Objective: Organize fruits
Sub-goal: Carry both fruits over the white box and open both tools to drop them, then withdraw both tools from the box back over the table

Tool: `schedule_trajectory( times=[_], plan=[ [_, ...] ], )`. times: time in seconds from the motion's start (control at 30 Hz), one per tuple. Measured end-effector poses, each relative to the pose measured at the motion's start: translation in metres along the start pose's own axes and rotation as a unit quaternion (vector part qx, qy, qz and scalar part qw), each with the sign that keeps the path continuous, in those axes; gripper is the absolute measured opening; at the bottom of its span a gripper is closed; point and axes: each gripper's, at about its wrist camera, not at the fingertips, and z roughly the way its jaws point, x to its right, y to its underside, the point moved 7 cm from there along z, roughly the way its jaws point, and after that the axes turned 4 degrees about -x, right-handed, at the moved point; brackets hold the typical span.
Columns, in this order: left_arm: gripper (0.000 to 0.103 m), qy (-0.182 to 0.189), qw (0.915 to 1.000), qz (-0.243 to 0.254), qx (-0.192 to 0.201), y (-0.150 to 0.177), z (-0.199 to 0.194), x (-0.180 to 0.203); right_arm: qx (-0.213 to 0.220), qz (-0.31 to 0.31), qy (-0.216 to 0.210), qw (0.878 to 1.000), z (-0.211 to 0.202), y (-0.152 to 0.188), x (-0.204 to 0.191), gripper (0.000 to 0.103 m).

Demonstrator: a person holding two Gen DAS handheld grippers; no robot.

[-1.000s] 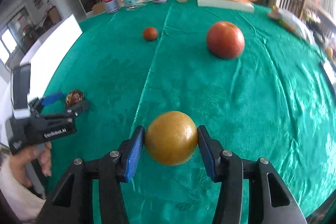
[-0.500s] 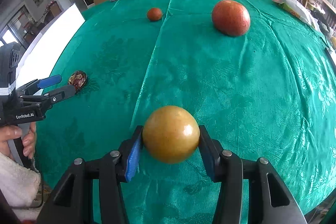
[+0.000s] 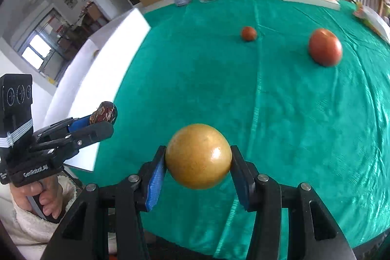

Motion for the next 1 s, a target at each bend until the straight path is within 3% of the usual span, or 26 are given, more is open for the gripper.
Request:
schedule_trajectory(
  times=[0.1, 0.2, 0.33, 0.4, 0.5, 0.53, 0.6, 0.63, 0.73, 0.8, 0.9, 1.0],
  plan=[
    [0.042, -0.045, 0.9965, -0.029, 0.065, -0.015, -0.074, -0.04, 0.008, -0.073, -0.049, 0.996, 0.004, -0.03, -0.085, 0.05],
    [0.042, -0.14, 0.9836, -0.065, 0.093, -0.024, -0.112, -0.108, 0.003, -0.139, -0.089, 0.986, 0.024, -0.055, -0.163, 0.05],
    [0.042, -0.239, 0.9594, -0.139, 0.057, -0.029, -0.101, -0.217, -0.02, -0.193, -0.088, 0.977, 0.075, -0.073, -0.23, 0.05],
    [0.043, -0.263, 0.9499, -0.165, 0.03, -0.024, -0.084, -0.255, -0.035, -0.21, -0.064, 0.975, 0.103, -0.079, -0.245, 0.05],
    [0.044, -0.275, 0.9436, -0.185, -0.006, -0.018, -0.062, -0.281, -0.056, -0.219, -0.032, 0.974, 0.133, -0.084, -0.251, 0.05],
    [0.046, -0.277, 0.9422, -0.188, -0.01, -0.017, -0.059, -0.283, -0.06, -0.216, -0.026, 0.974, 0.14, -0.085, -0.251, 0.051],
    [0.067, -0.27, 0.9441, -0.189, -0.004, -0.016, -0.059, -0.282, -0.058, -0.203, -0.022, 0.977, 0.146, -0.095, -0.248, 0.052],
    [0.072, -0.274, 0.9433, -0.187, 0.006, -0.017, -0.062, -0.279, -0.049, -0.191, -0.027, 0.98, 0.143, -0.099, -0.245, 0.052],
    [0.079, -0.288, 0.9408, -0.172, 0.048, -0.024, -0.083, -0.257, 0.004, -0.153, -0.055, 0.987, 0.11, -0.119, -0.229, 0.066],
    [0.083, -0.285, 0.9433, -0.151, 0.079, -0.033, -0.093, -0.234, 0.049, -0.138, -0.057, 0.988, 0.081, -0.128, -0.21, 0.082],
    [0.088, -0.269, 0.9505, -0.103, 0.118, -0.044, -0.097, -0.182, 0.1, -0.114, -0.018, 0.988, 0.045, -0.123, -0.16, 0.102],
    [0.09, -0.219, 0.9671, -0.047, 0.121, -0.045, -0.075, -0.117, 0.111, -0.066, 0.041, 0.991, 0.033, -0.102, -0.087, 0.103]
  ],
)
